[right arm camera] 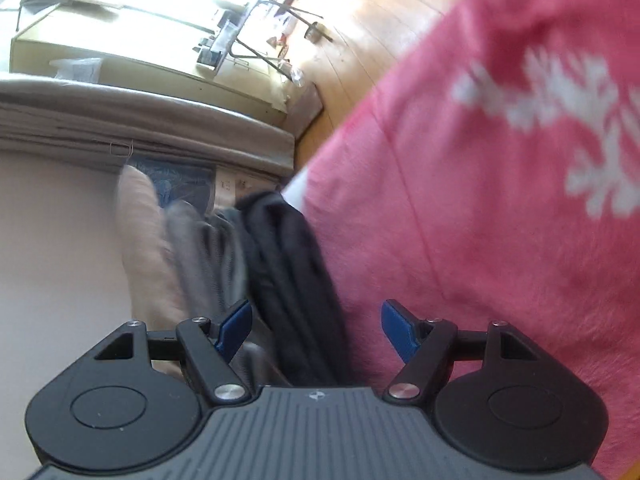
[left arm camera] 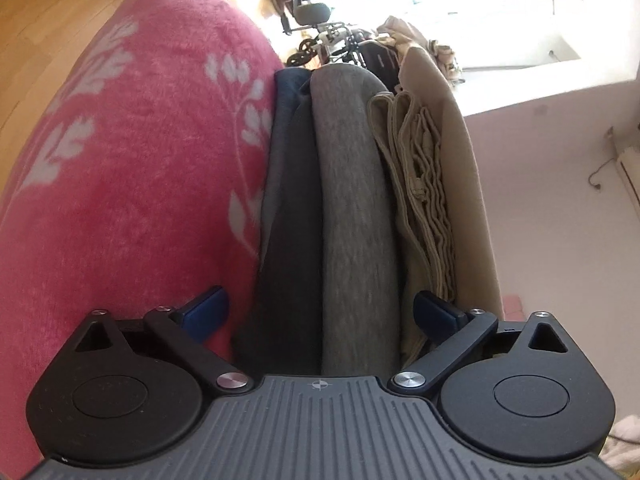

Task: Fold clothes
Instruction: 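Open both grippers and release the pants on top of the stack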

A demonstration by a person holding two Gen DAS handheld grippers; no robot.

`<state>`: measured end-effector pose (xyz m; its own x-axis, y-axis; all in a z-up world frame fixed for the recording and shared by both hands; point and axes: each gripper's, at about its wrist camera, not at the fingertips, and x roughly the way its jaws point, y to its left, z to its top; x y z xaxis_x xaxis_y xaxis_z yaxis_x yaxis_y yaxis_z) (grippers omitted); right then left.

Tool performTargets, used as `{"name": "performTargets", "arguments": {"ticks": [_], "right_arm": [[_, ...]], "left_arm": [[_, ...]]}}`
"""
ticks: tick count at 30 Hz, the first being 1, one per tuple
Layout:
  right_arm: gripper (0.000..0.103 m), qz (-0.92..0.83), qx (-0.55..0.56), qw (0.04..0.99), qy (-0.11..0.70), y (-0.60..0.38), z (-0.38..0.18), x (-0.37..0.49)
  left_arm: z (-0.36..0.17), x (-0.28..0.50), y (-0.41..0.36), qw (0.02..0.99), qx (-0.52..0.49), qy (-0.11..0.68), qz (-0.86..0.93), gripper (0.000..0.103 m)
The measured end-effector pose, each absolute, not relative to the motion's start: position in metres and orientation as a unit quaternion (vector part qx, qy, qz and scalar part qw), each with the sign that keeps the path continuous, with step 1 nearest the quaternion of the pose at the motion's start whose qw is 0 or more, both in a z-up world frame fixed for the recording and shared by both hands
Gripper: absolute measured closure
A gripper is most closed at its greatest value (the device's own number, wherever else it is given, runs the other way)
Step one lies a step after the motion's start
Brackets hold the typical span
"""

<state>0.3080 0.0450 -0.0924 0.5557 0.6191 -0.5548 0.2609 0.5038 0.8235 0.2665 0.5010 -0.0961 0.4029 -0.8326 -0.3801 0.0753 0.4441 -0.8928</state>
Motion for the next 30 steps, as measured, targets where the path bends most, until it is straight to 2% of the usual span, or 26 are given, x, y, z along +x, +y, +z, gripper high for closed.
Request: {"name": "performTargets", "arguments": {"ticks": [3, 9, 12, 19, 30], "right_arm": [[0.029, 0.137, 0.503, 0.717, 0.464, 0.053, -0.113, 0.306], [0.029, 0.158, 0.537, 0.685, 0.466, 0.060, -0.130, 0.314], [0.041, 0.166, 0.577, 0.646, 0.472, 0.070, -0.140, 0.314], [0.041, 0.144, 0.610, 0.628, 0.461, 0.081, -0.141, 0.304], [0.041, 0.120, 0.691, 0.569, 0.429, 0.103, -0.161, 0.278]], "left_arm": [[-0.097, 0.267, 0.493, 0.728, -0.424, 0.444, -0.305, 0.000], [-0.100, 0.262, 0.494, 0.732, -0.442, 0.431, -0.288, 0.000], [-0.096, 0.258, 0.495, 0.719, -0.472, 0.416, -0.294, 0.005], [-0.092, 0.253, 0.501, 0.706, -0.500, 0.411, -0.288, 0.006], [-0.072, 0.280, 0.517, 0.713, -0.491, 0.414, -0.282, 0.006]]}}
